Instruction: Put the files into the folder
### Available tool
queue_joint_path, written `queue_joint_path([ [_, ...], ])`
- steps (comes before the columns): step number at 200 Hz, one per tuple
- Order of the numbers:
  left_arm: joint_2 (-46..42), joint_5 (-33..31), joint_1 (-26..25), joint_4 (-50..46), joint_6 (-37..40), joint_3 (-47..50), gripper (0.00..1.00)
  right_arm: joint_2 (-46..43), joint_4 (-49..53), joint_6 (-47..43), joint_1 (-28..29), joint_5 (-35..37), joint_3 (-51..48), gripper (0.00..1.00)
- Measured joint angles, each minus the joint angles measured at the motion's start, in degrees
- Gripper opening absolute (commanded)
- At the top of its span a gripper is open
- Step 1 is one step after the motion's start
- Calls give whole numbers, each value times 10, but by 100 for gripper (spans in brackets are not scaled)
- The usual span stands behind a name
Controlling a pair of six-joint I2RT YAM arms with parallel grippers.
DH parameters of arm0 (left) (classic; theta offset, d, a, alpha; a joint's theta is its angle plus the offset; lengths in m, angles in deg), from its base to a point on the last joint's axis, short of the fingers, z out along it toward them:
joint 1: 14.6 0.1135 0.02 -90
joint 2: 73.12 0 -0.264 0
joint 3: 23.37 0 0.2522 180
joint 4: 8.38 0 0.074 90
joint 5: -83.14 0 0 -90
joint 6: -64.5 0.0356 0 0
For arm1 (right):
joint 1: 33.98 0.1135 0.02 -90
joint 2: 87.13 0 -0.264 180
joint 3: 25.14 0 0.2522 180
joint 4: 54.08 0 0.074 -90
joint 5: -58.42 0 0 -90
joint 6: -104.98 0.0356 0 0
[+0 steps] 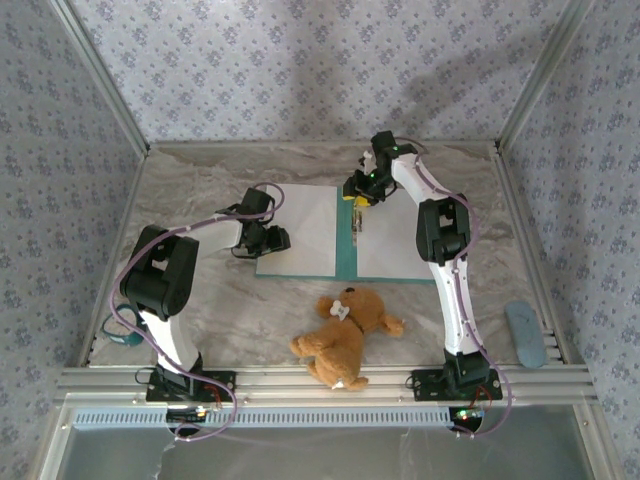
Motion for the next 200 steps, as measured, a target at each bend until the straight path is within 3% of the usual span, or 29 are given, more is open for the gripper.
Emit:
queue_joint_path([
  [120,0,0,0,0,0,0,45,-11,-4,-34,0,-95,-17,42],
  [200,0,0,0,0,0,0,45,-125,-15,-79,2,-135,-154,41],
])
